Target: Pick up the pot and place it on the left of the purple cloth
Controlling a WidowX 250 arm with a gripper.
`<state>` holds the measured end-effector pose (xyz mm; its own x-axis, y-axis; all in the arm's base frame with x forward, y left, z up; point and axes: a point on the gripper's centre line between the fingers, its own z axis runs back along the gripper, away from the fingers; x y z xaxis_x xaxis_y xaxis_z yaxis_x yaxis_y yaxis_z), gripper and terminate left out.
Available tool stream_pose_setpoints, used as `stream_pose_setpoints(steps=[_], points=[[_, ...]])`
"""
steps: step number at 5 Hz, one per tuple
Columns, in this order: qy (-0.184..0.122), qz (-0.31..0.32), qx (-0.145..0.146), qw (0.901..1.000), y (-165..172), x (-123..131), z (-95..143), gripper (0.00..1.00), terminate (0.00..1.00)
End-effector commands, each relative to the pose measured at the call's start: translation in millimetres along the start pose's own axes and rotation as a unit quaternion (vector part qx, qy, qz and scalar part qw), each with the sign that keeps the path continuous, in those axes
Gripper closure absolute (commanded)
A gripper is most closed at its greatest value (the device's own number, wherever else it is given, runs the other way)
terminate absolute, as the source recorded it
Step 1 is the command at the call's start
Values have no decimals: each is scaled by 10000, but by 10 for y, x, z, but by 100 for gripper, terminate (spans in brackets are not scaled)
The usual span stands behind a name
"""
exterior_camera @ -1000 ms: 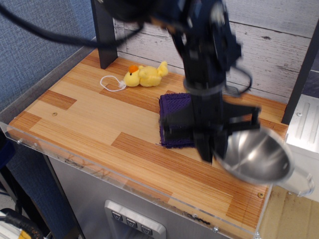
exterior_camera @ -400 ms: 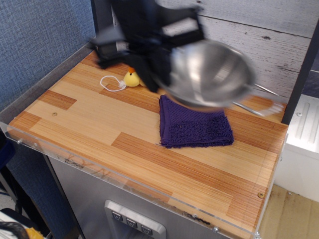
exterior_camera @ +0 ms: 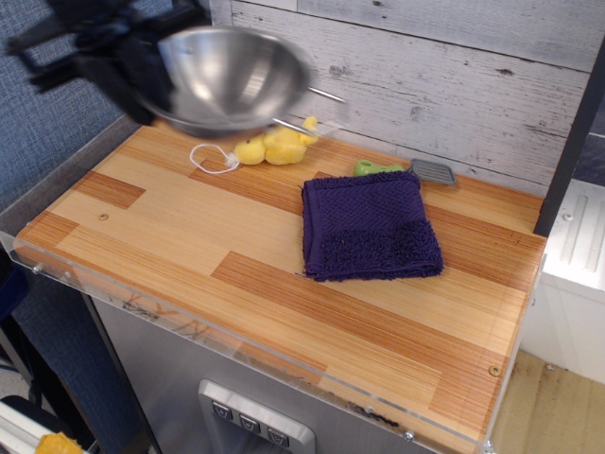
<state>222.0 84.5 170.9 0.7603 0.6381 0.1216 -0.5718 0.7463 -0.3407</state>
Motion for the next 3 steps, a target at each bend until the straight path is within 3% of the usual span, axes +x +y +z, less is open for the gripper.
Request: stream_pose_setpoints(steps=[1, 3], points=[[-161, 523, 83, 9985, 483, 357, -188, 100, 0], [106, 511, 120, 9986, 570, 508, -584, 100, 0]])
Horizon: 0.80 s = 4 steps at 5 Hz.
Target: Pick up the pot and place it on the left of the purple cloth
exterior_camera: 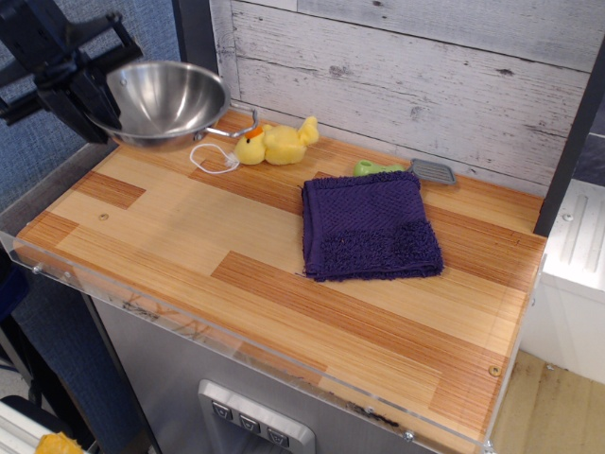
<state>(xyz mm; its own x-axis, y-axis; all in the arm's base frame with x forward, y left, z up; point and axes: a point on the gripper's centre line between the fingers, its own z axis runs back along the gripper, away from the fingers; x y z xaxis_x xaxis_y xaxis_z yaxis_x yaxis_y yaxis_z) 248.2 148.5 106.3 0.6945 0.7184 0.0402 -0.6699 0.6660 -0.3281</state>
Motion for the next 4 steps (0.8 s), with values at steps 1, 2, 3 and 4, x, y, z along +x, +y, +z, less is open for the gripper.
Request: stream_pose_setpoints(steps=[1, 2, 3, 4], points=[[-54, -109, 89, 9999, 122, -34, -240, 100, 0], [-133, -127, 211, 9996, 180, -27, -381, 100, 0], [-160, -142, 260, 9994, 187, 9, -446, 100, 0], [-203, -123, 345, 9991, 232, 19, -552, 100, 0]])
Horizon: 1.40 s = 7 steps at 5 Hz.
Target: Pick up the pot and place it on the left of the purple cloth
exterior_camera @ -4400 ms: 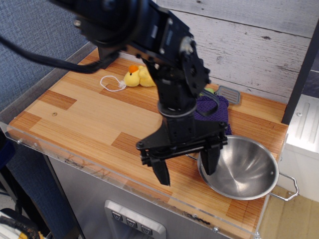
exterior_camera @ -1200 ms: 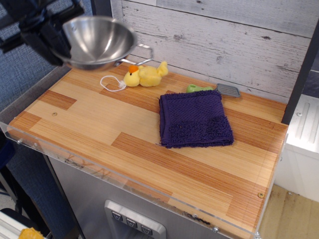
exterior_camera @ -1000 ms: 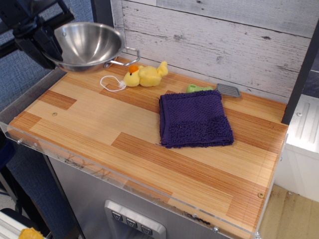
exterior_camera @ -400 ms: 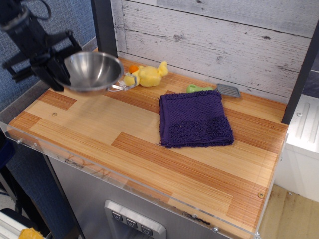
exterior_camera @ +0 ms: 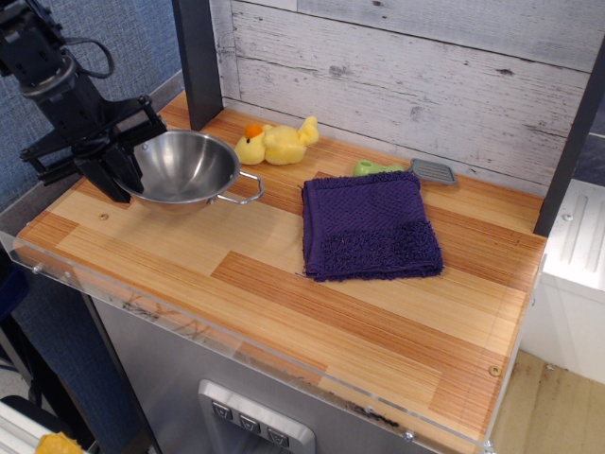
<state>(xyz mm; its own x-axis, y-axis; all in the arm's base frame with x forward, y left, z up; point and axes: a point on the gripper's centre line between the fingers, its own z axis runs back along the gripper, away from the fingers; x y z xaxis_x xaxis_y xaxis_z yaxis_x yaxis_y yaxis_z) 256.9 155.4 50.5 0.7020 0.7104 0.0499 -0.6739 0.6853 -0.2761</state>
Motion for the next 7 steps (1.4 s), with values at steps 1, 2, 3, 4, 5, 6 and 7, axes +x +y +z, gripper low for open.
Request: stream_pose_setpoints(steps=[1, 2, 3, 4, 5, 6, 7], points=[[-228, -52, 127, 9996, 118, -76, -135, 100, 0], [-136, -95, 151, 9997, 134, -30, -220, 100, 0], [-154, -108, 158, 9997, 134, 12, -241, 100, 0], [-160, -71, 202, 9996, 133, 1, -246, 100, 0], [-161, -46, 268, 9995, 96, -18, -214, 0, 0], [-147, -63, 308, 9994, 77, -27, -198, 0, 0], [-185, -99, 351, 9992, 46, -33, -166, 0, 0]])
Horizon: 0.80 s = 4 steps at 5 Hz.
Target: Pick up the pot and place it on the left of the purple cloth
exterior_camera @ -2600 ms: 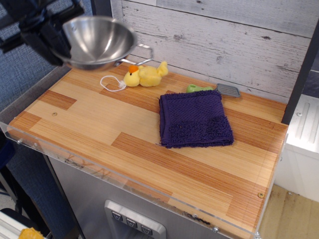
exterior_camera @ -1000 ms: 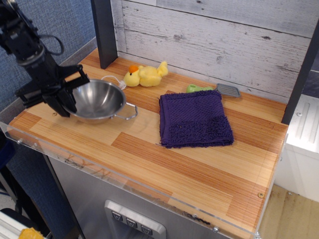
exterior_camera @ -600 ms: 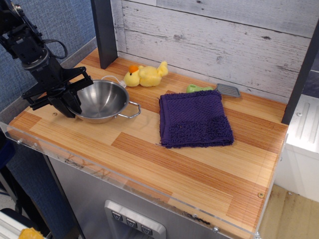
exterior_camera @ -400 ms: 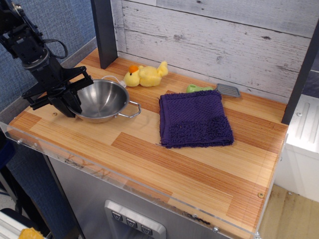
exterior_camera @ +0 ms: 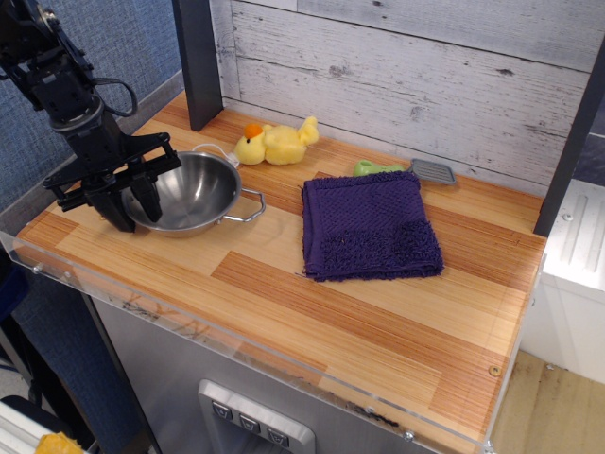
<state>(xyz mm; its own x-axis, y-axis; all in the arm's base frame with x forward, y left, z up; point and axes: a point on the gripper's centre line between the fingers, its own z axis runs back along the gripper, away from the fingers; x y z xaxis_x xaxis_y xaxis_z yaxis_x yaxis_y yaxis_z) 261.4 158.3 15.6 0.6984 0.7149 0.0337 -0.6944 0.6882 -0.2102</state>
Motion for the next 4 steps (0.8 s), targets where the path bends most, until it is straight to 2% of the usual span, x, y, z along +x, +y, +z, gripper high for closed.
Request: stream_pose_setpoints(steps=[1, 2, 4], points=[[-283, -184, -28, 9994, -79, -78, 226, 0, 0], [-249, -244, -169, 9993, -154, -46, 393, 0, 0], [-511, -634, -255, 9963, -431, 28, 892, 0, 0]])
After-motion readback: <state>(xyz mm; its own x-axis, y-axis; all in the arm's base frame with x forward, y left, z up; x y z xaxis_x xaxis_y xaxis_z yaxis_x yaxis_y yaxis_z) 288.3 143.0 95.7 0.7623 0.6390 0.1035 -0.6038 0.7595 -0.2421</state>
